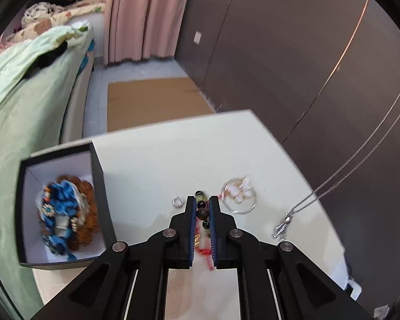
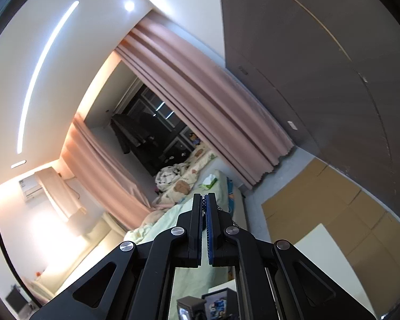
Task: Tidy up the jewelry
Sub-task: 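Grasp the dark and red bead bracelet with the left tool and lift it, then carry the bead bracelet and silver chain to the black box and release both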
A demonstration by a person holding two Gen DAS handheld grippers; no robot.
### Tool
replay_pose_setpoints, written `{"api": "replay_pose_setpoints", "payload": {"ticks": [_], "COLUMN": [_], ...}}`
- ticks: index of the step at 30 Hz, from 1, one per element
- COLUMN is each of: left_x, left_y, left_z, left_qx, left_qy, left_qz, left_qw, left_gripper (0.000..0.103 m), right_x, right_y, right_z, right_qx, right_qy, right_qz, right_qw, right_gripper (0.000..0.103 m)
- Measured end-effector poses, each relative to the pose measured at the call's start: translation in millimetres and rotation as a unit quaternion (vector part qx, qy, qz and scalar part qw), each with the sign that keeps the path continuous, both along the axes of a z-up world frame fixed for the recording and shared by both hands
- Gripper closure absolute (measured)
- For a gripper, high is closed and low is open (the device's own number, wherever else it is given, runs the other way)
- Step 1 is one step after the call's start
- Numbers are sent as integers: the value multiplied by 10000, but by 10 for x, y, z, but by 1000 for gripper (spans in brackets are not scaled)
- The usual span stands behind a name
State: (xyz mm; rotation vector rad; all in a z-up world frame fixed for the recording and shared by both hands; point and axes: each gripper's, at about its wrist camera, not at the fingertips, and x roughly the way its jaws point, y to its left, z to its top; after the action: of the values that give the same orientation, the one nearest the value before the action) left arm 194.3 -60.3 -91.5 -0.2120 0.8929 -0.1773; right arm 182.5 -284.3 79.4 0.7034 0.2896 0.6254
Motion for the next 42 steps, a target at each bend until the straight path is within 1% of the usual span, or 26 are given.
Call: {"api": "replay_pose_setpoints", "payload": {"ticks": [6,11,14,20,23,26,29,30,32,34,35,36,37,38,42], "left_x": [-157,-291,-370,-416,-383,-287,-261,-270,-305,-351,-380,-421,-456,-497,-659], "left_y": [200,453,648,1030,1124,1190,1278,1318,1387,1483,1538,1605,1656,1715,1948], "left_z": [402,645,725,689,616,481,401,394,412,430,440,455,464,482,554], "left_qx": [-197,-348,-417,-633,-827,-1036,-1308,-1309,-1174,-1186,-1256,-1319,-1361,-1412,-1435], "left_qy": [-447,-723,-823,-788,-757,-495,-240,-183,-186,-197,-220,-266,-317,-393,-493], "left_qz": [134,351,531,876,846,789,803,874,1033,1134,1163,1224,1277,1335,1529], "left_qw": [9987,9962,9943,9910,9901,9902,9879,9874,9875,9863,9850,9833,9819,9802,9765], "left_gripper": [94,94,94,94,94,94,93,93,92,82,63,37,28,23,23], "right_x": [-151,-242,-271,-345,-375,-397,-425,-429,-443,-434,-430,-429,-420,-407,-326], "right_y": [229,501,667,975,1141,1341,1542,1613,1733,1856,1896,1950,1992,2052,2189], "right_z": [166,360,474,780,917,1037,1124,1146,1165,1180,1180,1172,1167,1156,1066], "right_qx": [-142,-391,-530,-772,-868,-949,-1044,-1079,-1131,-1175,-1191,-1213,-1228,-1256,-1307], "right_qy": [-285,-527,-595,-830,-940,-1033,-1130,-1155,-1186,-1208,-1210,-1211,-1210,-1212,-1159], "right_qz": [162,278,373,442,499,592,694,732,794,857,872,897,917,937,1008], "right_qw": [9994,9975,9961,9926,9905,9883,9857,9847,9833,9820,9816,9811,9807,9802,9795], "right_gripper": [99,99,99,99,99,99,99,99,99,99,99,99,99,99,99]}}
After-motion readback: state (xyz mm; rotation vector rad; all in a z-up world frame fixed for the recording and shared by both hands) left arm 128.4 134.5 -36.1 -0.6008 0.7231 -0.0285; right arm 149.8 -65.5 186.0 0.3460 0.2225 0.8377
